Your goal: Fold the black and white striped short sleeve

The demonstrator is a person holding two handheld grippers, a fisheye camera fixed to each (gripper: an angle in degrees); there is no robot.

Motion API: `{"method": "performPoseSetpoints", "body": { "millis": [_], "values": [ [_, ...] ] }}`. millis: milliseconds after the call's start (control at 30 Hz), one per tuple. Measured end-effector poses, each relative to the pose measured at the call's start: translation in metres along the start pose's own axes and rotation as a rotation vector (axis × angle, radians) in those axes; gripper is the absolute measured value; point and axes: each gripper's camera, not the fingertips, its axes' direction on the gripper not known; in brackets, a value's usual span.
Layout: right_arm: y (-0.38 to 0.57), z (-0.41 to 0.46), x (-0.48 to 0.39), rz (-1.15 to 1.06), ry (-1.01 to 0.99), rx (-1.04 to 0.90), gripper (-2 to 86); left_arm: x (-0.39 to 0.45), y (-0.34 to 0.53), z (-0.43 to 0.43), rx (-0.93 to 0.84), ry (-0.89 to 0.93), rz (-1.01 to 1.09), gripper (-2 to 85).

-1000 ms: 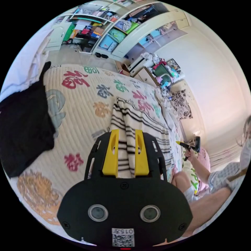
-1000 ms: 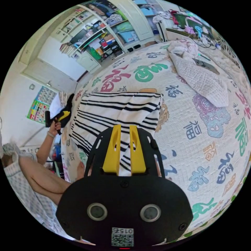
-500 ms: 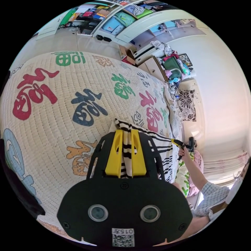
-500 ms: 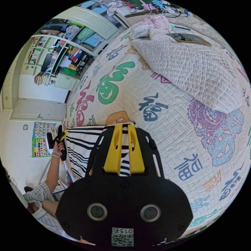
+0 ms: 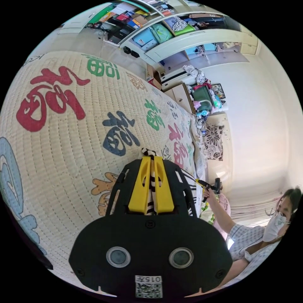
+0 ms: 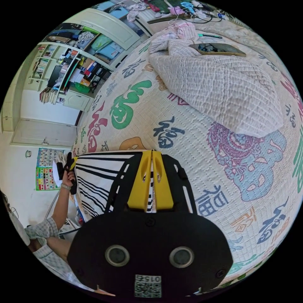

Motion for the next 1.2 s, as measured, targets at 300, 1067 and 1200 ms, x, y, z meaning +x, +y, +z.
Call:
{"method": "performPoseSetpoints", "body": {
  "millis": [300, 1067, 1200],
  "values": [
    [-0.019, -0.004, 0.016, 0.021, -0.087, 0.010, -0.6, 0.002, -0.018, 0.009, -0.068, 0.022, -0.052, 2.2],
    [0.079, 0.009, -0.058, -0.152, -0.093, -0.176, 6.8, 0.064, 0.181, -0.044, 0.011, -0.207, 0.168, 8.3],
    [0.126, 0.060, -0.096, -0.225, -0.055, -0.364, 6.8, 0.061, 0.256, -0.019, -0.135, -0.203, 0.126, 8.8]
  ]
}}
